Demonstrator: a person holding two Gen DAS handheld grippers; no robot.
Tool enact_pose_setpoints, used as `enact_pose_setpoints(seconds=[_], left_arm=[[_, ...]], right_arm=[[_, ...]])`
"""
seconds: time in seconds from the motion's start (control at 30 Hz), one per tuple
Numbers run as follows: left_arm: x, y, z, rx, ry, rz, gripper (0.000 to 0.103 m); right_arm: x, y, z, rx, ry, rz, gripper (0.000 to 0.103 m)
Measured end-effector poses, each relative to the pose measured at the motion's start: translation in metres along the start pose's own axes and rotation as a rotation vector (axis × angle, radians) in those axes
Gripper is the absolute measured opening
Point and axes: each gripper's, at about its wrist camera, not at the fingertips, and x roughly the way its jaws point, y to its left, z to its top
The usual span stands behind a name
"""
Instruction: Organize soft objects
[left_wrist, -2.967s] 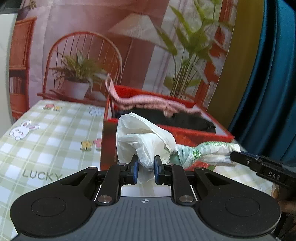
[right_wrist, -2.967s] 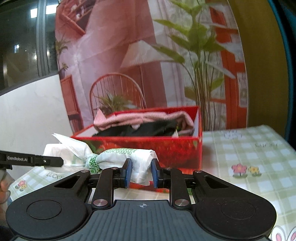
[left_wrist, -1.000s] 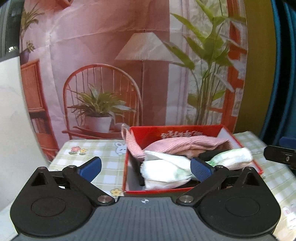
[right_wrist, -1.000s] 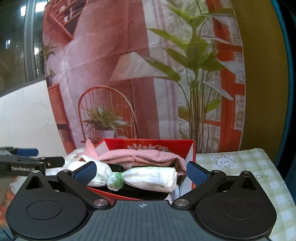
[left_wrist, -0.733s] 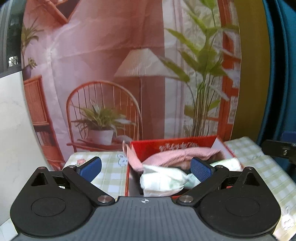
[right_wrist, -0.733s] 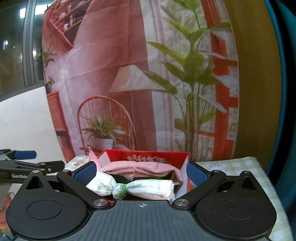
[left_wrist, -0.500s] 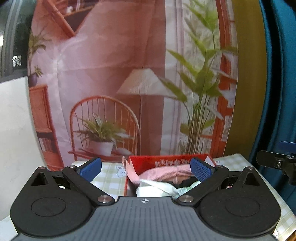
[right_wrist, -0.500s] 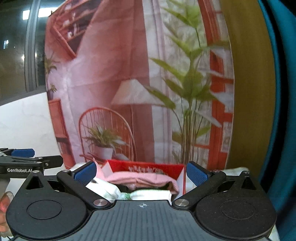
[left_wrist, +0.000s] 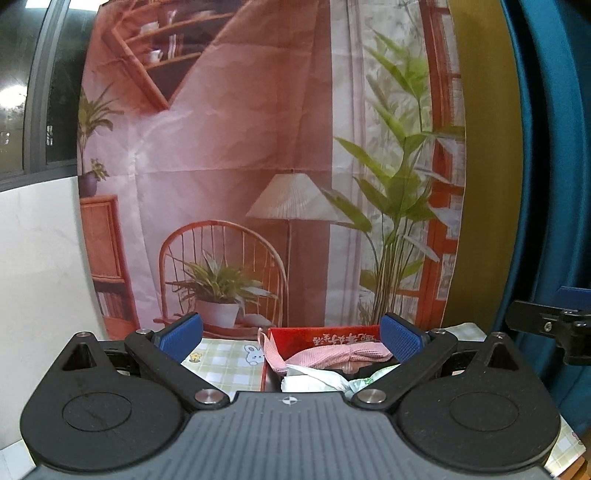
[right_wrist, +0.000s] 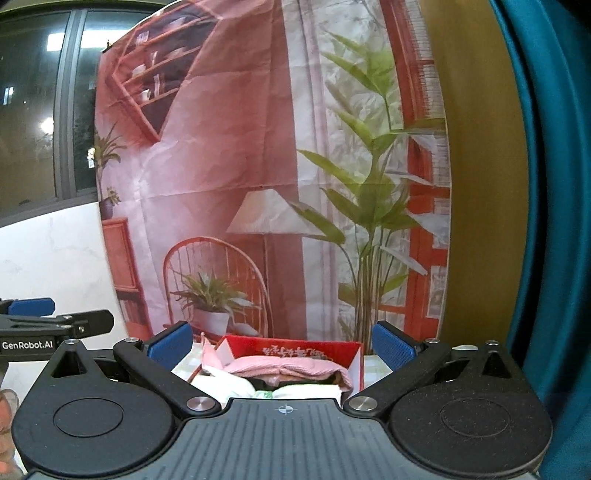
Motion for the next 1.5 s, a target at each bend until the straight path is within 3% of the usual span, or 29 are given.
enact_pose_setpoints(seconds=[0.37,1.5], left_arm=[[-0.004,-0.001,0.0,0.001,-0.02,0.044,0.103],[-0.009,0.006,-0.007,-0.007,-0.017,0.039,0.103]], right_arm=[[-0.009,0.003,-0.002,0.015,0.005,-0.011,0.103],[-0.01,0.001,-0.004,-0.002,0.011,-0.034,0.103]])
